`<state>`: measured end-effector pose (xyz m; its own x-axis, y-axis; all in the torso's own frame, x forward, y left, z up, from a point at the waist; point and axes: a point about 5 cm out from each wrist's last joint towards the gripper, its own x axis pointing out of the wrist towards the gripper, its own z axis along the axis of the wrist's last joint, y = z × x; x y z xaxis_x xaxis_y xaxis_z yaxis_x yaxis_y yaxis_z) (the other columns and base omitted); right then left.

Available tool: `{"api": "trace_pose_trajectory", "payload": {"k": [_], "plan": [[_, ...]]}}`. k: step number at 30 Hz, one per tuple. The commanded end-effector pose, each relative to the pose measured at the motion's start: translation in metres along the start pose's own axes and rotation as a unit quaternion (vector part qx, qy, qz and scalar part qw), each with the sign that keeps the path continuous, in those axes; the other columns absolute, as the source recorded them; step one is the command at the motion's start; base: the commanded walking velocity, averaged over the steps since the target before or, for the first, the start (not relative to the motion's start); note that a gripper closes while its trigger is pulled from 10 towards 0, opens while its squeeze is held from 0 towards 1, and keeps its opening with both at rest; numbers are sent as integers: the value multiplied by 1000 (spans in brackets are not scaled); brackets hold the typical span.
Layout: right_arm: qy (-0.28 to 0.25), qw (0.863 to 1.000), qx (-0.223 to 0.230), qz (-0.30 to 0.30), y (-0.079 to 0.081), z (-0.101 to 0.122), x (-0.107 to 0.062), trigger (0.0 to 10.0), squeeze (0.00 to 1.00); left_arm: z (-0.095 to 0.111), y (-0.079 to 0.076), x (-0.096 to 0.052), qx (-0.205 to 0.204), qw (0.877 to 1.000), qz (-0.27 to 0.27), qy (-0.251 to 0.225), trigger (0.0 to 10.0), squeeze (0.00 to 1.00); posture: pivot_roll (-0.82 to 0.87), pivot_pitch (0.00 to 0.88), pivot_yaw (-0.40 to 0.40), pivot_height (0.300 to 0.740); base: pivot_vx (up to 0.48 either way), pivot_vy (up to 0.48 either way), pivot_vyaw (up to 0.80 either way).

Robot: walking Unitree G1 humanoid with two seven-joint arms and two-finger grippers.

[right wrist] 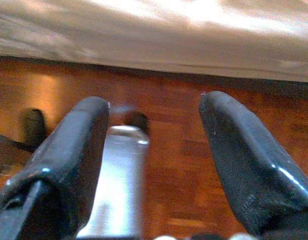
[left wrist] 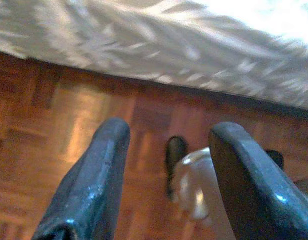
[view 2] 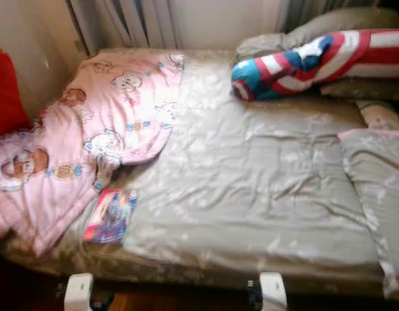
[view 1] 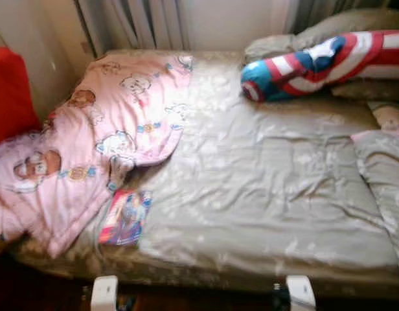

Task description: Clean up the room

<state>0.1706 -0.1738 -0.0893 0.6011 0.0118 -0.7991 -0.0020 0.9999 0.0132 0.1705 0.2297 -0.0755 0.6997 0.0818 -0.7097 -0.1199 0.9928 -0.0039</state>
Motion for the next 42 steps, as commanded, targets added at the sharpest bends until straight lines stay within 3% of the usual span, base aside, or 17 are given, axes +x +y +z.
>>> {"api": "trace_pose_trajectory", "payload": {"k": [1, 17, 42], "plan": [[9, 1000, 10, -20, -10, -6, -2, 10000, 0, -5, -2, -1, -3, 1000, 0, 11, 10000, 0, -4, 132, 18, 740, 0, 409, 0], [10, 999, 42, -27, -10, -4, -1, 10000, 0, -3, -7, 1, -4, 1000, 5, 12, 10000, 0, -15, 68, 1, 740, 0, 408, 0], [30, 999, 37, -18, -6, -15, -3, 10000, 0, -8, -5, -1, -7, 1000, 10, 16, 10000, 0, -7, 6, 13, 740, 0, 352, 0]]}}
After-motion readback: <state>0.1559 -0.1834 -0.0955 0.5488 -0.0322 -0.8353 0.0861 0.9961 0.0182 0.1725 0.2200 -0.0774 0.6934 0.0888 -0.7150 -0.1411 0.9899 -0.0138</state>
